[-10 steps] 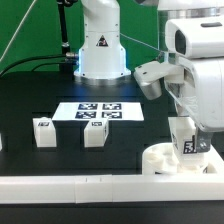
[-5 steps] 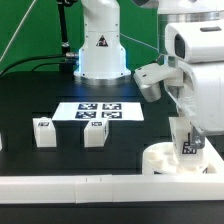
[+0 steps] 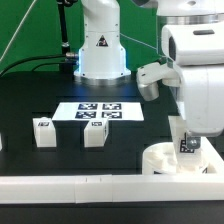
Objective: Assemble stool
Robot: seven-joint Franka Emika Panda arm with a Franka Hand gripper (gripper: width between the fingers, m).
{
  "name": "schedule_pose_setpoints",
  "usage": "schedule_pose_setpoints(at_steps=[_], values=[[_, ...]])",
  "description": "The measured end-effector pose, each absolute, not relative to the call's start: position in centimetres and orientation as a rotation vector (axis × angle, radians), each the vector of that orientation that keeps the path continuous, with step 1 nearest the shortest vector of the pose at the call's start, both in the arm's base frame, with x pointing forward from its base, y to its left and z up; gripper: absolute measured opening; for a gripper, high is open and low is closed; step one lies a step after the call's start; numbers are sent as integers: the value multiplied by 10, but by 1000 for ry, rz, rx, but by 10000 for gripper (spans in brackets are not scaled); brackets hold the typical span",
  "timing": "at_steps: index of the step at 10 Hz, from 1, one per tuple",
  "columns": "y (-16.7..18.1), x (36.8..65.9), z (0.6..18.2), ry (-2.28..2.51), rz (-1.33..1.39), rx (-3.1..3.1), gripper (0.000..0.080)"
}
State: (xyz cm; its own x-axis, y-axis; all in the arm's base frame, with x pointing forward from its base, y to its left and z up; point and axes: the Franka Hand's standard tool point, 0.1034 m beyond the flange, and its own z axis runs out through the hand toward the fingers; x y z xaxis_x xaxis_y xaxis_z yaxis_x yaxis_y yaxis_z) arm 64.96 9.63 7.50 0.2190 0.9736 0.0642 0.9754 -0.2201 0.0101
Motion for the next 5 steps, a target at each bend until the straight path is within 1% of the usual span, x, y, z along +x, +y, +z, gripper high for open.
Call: schedule_pose_setpoints(at_steps=[1,4,5], values=[[97,649,75,-1694,-85,-2588,343],[100,641,72,-1042,43,-2833,343],[100,642,72,-1010,40,-2846,343]])
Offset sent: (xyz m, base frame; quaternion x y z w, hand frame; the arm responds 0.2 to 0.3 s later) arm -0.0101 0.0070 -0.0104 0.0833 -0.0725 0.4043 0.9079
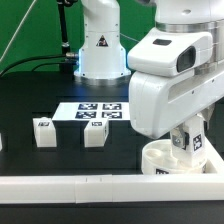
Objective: Assemble stool
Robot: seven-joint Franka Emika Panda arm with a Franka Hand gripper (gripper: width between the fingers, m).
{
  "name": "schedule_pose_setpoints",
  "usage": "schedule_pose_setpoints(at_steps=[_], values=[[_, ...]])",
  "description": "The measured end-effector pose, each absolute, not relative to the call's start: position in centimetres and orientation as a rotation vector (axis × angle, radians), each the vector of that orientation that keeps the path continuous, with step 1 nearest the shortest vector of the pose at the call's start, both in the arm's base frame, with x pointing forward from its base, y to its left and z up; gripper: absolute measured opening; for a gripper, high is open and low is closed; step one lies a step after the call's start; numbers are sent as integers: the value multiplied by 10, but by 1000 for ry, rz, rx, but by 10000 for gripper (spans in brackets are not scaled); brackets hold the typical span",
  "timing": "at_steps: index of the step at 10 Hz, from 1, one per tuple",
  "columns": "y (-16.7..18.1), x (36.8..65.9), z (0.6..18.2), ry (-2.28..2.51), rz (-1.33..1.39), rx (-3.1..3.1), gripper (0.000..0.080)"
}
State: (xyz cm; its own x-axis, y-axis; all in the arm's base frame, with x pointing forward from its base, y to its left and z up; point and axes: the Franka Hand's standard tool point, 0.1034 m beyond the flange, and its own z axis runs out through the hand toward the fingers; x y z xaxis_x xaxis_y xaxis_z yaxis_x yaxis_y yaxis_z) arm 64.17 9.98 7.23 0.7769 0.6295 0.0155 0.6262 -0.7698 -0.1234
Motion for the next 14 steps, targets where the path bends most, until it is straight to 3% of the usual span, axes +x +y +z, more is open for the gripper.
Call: schedule_pose_setpoints(at_steps=[5,8,12,14], values=[[100,639,71,-285,-92,-2974,343],[101,641,71,427,-24,-2859,343],[100,641,72,726,12,-2799,343],[101,639,69,1183,56,-2619,343]])
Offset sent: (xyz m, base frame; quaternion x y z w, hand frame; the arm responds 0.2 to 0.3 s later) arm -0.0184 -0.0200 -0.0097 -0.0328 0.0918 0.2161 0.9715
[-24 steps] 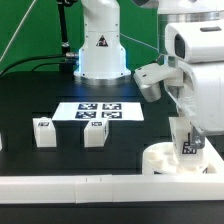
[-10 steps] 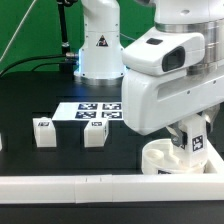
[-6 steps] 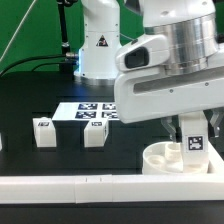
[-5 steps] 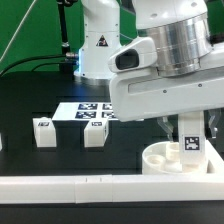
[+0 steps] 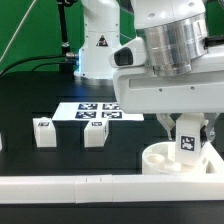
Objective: Assemble stool
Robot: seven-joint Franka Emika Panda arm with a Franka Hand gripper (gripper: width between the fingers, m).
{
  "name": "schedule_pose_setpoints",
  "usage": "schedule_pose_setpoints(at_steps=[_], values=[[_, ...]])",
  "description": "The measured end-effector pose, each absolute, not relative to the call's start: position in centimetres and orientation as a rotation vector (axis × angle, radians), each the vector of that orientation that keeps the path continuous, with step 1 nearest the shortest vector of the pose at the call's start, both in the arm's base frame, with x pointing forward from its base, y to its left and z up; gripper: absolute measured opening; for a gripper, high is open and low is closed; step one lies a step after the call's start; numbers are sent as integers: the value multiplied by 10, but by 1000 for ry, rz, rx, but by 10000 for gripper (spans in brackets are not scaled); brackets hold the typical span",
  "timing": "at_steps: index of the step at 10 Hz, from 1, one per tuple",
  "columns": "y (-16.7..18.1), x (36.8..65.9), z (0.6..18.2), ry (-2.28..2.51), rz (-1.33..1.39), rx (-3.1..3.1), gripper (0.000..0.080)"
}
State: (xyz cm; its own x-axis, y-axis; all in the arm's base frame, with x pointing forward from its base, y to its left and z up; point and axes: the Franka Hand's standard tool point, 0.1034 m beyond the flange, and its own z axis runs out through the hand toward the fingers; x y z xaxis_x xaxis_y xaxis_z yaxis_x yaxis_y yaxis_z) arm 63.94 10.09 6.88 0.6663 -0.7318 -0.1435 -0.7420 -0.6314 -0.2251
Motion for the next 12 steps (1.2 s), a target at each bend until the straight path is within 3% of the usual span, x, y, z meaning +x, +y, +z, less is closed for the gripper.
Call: schedule_pose_setpoints(at_steps=[3,6,7,8,9,12], values=[[104,638,66,1783,111,-2152,343],[107,638,66,1797,127,-2126,348],[108,637,66,1753,118,-2161,571],[111,634,68,1616,135,-2272,571],[112,635,77,1443,150,-2377,635],[126,636,106,961,166,-2643,647]])
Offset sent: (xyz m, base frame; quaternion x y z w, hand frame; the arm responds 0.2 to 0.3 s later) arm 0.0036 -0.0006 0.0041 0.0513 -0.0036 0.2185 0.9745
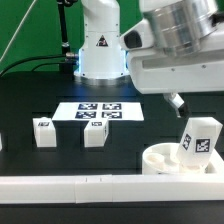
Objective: Assemble stool
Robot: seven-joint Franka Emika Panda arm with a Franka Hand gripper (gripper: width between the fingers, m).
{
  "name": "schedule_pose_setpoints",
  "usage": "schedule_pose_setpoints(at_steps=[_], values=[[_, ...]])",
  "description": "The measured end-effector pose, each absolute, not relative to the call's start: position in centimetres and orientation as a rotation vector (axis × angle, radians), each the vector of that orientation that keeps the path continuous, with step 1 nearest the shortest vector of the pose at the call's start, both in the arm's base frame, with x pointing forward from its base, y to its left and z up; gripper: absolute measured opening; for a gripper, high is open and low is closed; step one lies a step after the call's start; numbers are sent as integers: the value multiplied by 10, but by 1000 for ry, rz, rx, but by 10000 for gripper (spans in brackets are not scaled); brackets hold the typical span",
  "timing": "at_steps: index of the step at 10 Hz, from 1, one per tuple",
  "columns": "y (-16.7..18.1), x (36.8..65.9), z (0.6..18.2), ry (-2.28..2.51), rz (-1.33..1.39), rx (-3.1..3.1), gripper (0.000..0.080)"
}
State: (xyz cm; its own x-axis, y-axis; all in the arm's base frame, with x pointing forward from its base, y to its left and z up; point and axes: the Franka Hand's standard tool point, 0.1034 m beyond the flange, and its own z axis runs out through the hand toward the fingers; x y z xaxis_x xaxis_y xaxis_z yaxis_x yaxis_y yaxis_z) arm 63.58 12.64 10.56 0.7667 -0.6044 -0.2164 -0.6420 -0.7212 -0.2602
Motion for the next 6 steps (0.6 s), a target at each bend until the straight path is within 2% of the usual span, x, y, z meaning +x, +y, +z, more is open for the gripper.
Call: schedule_pose_setpoints(at_steps=[3,6], values=[[124,635,103,670,118,-2725,649],[128,631,103,24,63,-2871,649]])
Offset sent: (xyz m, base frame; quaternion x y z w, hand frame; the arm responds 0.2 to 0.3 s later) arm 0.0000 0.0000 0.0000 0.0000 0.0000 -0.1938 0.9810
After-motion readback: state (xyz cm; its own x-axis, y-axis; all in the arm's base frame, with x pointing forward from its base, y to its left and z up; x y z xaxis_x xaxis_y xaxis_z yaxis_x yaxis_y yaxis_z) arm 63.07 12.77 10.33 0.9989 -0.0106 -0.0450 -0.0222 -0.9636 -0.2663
